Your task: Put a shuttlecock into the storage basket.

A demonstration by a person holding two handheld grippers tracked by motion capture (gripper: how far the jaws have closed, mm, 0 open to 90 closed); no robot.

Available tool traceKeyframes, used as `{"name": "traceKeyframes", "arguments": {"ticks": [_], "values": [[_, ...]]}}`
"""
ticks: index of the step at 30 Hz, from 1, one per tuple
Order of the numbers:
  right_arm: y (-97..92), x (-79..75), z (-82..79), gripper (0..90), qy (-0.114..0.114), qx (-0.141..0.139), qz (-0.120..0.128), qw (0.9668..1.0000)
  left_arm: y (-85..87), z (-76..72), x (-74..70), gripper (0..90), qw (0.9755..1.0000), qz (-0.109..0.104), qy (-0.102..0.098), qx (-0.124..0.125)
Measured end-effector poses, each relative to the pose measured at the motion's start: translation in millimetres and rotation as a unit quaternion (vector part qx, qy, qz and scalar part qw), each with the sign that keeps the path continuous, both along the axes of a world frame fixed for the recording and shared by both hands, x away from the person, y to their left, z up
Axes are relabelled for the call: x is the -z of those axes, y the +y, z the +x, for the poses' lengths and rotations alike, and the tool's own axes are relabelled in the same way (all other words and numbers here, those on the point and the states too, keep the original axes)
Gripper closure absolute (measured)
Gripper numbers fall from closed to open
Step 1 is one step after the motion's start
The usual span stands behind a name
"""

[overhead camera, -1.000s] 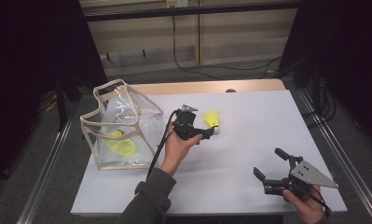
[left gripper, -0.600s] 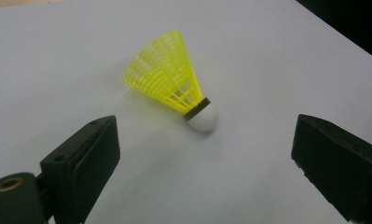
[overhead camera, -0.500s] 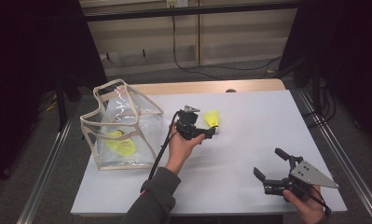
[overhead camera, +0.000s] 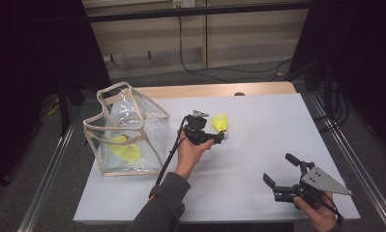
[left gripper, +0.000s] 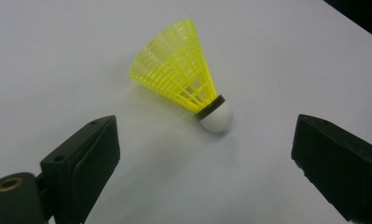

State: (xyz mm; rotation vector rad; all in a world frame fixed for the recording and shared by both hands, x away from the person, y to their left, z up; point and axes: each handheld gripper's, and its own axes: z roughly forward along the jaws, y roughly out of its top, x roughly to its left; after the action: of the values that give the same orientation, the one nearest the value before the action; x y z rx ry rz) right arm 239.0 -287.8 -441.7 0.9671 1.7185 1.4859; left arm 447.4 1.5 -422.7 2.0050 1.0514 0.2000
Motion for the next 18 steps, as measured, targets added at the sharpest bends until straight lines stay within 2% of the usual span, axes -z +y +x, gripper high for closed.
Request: {"name": "traceKeyframes", "arguments": {"ticks": [15, 18], "values": [[0.4, 0.2, 0.1, 1.2, 0.000, 0.000, 0.000, 1.0000, -8.3, 1.8, 8.1, 7.5, 0.9999, -0.007, -0.010, 0.001], [0.1, 0.2, 0.1, 1.2, 0.000, 0.000, 0.000, 1.0000, -9.6, 2.6, 8.9, 7.6, 0.9999, -0.001, -0.014, 0.003]]}}
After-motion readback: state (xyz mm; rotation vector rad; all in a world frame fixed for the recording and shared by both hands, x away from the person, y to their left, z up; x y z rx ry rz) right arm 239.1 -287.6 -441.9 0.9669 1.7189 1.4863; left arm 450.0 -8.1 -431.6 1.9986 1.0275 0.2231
